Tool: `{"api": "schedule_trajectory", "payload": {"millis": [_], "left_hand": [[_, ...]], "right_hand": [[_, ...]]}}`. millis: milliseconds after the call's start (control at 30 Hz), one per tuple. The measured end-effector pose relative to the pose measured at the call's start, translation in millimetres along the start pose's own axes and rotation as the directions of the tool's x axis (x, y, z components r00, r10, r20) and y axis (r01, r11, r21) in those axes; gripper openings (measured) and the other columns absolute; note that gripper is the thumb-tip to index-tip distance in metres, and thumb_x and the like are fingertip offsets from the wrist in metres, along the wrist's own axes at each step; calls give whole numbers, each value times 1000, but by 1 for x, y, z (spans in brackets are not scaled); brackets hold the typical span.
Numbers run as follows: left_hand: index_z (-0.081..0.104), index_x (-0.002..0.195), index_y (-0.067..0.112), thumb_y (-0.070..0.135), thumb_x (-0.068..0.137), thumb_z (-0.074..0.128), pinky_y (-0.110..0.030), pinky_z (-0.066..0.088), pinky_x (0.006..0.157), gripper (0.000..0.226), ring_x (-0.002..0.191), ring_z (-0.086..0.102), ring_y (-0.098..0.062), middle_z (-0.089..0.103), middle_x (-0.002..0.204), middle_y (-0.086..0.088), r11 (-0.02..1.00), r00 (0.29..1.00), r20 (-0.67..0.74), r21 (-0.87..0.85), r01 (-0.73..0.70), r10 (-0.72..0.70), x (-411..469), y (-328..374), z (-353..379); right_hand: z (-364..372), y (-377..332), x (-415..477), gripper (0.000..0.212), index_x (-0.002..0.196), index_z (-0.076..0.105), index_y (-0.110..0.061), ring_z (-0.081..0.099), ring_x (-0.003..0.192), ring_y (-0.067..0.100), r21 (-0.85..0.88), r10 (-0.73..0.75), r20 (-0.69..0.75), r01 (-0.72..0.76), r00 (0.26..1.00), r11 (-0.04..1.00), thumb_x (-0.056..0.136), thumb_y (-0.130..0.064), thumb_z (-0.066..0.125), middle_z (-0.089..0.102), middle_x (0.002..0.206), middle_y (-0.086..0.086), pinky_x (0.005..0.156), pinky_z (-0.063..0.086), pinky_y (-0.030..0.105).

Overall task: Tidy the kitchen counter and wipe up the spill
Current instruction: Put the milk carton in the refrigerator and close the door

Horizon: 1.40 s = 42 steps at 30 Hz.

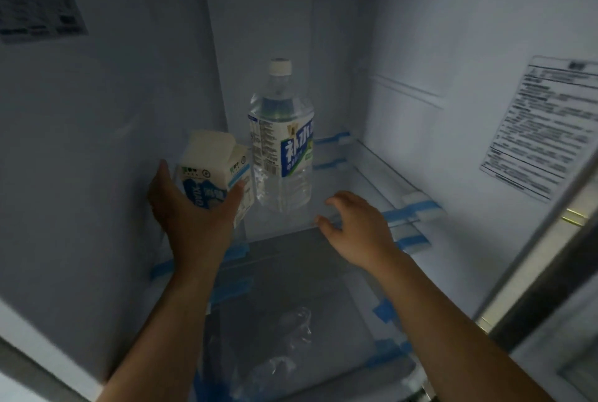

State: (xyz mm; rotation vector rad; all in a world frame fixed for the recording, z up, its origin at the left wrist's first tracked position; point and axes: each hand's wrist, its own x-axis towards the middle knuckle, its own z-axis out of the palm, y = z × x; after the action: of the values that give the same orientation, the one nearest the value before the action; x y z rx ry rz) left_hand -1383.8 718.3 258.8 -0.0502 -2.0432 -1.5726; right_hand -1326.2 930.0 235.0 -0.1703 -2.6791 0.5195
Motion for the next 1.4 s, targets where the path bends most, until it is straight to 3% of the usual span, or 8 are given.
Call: {"api": "schedule_trajectory", "payload": {"millis": [133, 267, 333, 467, 600, 833, 1167, 1400], "left_hand": [[28, 142, 21, 33, 72, 74, -25, 35, 105, 85, 131, 34, -12, 29, 141, 0, 984, 989, 46, -111, -138, 144, -16, 26, -3], [45, 126, 19, 34, 78, 64, -38, 42, 102, 54, 119, 50, -15, 49, 129, -3, 913, 924, 152, -276, -301, 351, -36, 54, -5], [51, 117, 23, 33, 80, 62, -32, 43, 98, 39, 112, 54, -8, 57, 119, 4, 886, 857, 291, -327, -329, 426, -54, 73, -1], [56, 105, 33, 43, 78, 57, -11, 38, 90, 29, 104, 53, 6, 59, 109, 15, 821, 595, 568, -442, -363, 569, -111, 110, 22], [60, 107, 28, 40, 80, 57, -6, 33, 88, 30, 101, 52, 4, 57, 107, 14, 653, 263, 612, -595, -469, 746, -186, 148, 41], [57, 115, 31, 48, 81, 51, -19, 39, 92, 38, 104, 53, -4, 59, 111, 13, 509, -38, 606, -699, -502, 795, -308, 181, 24], [36, 140, 18, 39, 79, 66, -42, 32, 106, 71, 132, 37, -32, 44, 140, -14, 394, -142, 676, -572, -719, 723, -367, 180, -16], [38, 137, 22, 27, 77, 71, -40, 41, 100, 68, 133, 34, -28, 43, 138, -11, 459, -76, 690, -556, -693, 720, -369, 178, -33]], "right_hand": [[-20, 5, -40, 34, 111, 60, -10, 54, 105, 26, 58, 63, -146, -55, 987, 997, 87, -33, 58, 61, 113, 9, 82, 46, 33], [-54, 6, -95, 35, 115, 56, -16, 53, 109, 17, 74, 119, -253, -104, 960, 992, 90, -40, 52, 60, 118, 1, 82, 44, 23], [-79, 3, -121, 35, 116, 55, -19, 51, 110, 13, 40, 135, -305, -129, 943, 991, 90, -41, 51, 58, 119, -2, 82, 37, 14], [-136, -8, -182, 41, 118, 53, -22, 45, 106, 3, -2, 163, -391, -178, 906, 984, 87, -48, 49, 56, 118, -7, 81, 30, 6], [-189, -10, -260, 51, 117, 53, -25, 50, 103, 1, -78, 240, -458, -308, 856, 948, 83, -58, 35, 58, 114, -12, 83, 35, 8], [-251, 0, -408, 41, 116, 55, -23, 51, 100, 7, -205, 401, -523, -568, 752, 797, 87, -50, 46, 59, 113, -8, 83, 37, 21], [-281, -4, -512, 39, 121, 53, -18, 53, 105, 12, -234, 503, -356, -596, 788, 768, 88, -39, 55, 58, 115, -2, 88, 34, 18], [-266, -33, -512, 50, 134, 41, -15, 51, 114, 18, -332, 481, -344, -584, 806, 741, 91, -38, 53, 52, 126, 3, 98, 35, 26]]}}
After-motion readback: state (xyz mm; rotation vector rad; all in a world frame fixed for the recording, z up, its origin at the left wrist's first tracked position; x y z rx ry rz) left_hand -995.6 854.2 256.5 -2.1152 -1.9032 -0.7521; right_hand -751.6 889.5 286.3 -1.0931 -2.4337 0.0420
